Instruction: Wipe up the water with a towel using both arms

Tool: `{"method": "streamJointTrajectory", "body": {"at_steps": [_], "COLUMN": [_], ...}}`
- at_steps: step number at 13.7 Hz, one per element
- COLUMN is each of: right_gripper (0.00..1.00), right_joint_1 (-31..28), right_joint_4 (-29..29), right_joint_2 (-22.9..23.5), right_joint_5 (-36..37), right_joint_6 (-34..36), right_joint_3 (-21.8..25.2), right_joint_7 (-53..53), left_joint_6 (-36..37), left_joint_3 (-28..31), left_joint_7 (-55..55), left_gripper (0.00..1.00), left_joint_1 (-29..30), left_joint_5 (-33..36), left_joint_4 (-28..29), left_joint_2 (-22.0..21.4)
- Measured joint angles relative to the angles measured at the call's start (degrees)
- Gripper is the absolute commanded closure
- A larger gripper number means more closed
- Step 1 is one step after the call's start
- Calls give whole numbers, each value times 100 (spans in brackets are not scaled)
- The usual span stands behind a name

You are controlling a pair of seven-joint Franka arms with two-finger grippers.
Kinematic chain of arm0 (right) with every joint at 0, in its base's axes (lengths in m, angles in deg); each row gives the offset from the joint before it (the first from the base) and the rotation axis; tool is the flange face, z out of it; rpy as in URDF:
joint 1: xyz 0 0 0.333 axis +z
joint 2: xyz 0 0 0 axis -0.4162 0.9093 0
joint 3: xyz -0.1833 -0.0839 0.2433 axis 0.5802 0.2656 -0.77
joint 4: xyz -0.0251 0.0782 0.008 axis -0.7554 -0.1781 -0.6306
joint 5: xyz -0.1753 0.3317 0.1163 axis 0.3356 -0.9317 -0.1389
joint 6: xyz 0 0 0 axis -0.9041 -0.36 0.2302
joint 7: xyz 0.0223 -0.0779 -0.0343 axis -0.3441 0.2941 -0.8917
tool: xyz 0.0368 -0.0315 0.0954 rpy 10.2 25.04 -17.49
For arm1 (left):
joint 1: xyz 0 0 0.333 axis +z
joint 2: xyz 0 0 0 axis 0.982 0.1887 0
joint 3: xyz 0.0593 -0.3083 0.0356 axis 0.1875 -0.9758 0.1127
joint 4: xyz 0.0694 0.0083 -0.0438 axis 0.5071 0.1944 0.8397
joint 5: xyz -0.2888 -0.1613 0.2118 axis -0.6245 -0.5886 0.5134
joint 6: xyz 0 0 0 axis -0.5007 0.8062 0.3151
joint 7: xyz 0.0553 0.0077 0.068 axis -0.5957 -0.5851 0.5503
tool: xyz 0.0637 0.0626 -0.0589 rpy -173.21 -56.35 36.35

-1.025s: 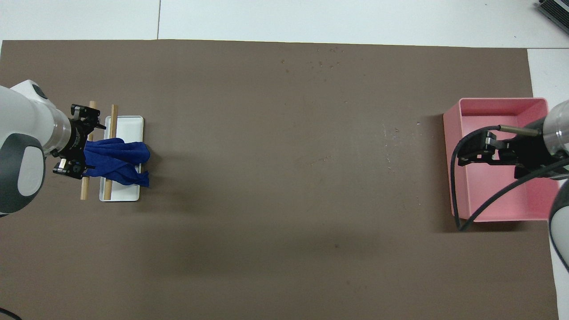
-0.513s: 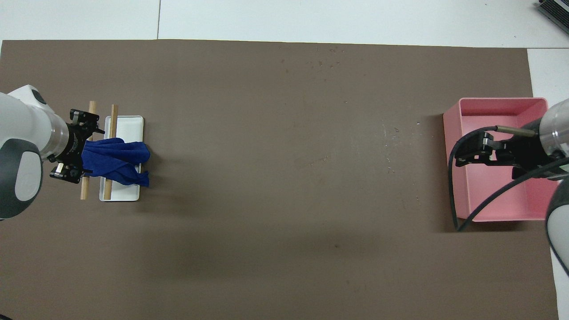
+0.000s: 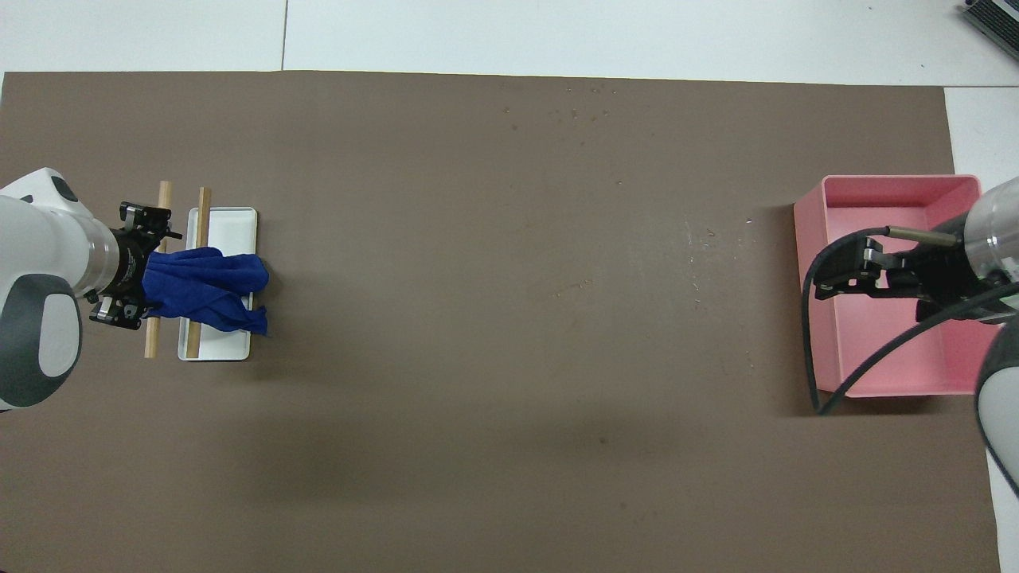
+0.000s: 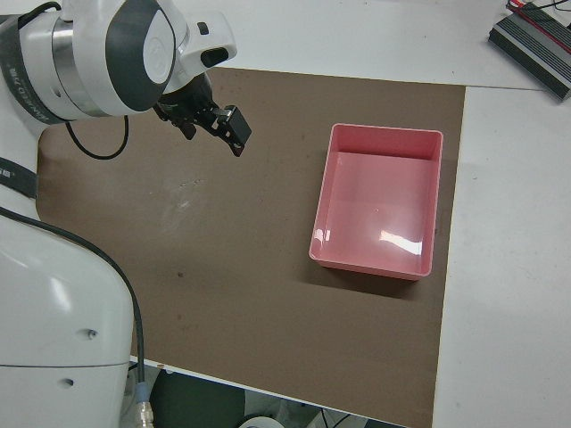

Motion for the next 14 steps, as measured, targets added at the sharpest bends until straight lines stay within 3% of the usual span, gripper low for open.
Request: {"method": "streamJointTrajectory", "body": {"at_steps": [10, 11, 14], "right_gripper": [0, 0, 0], "right_joint_1": [66, 66, 66], "right_joint_4": [25, 32, 50], "right_joint_2": [-3, -3, -10], "right_joint_5": [-2, -2, -2], "right_joint_6": [0, 0, 0], "right_joint_3": [-5, -5, -6], "right_joint_7": [0, 0, 0], "left_joint_6": [-221, -294, -347], "left_joint_3": [-27, -28, -17], "left_joint_7": [-197, -219, -232], "left_gripper": [4, 19, 83], "left_joint_1": [-26, -26, -23], "left_joint_5": [221, 244, 253], "left_joint_4": [257, 324, 382], "left_joint_2": [-50, -50, -59]}}
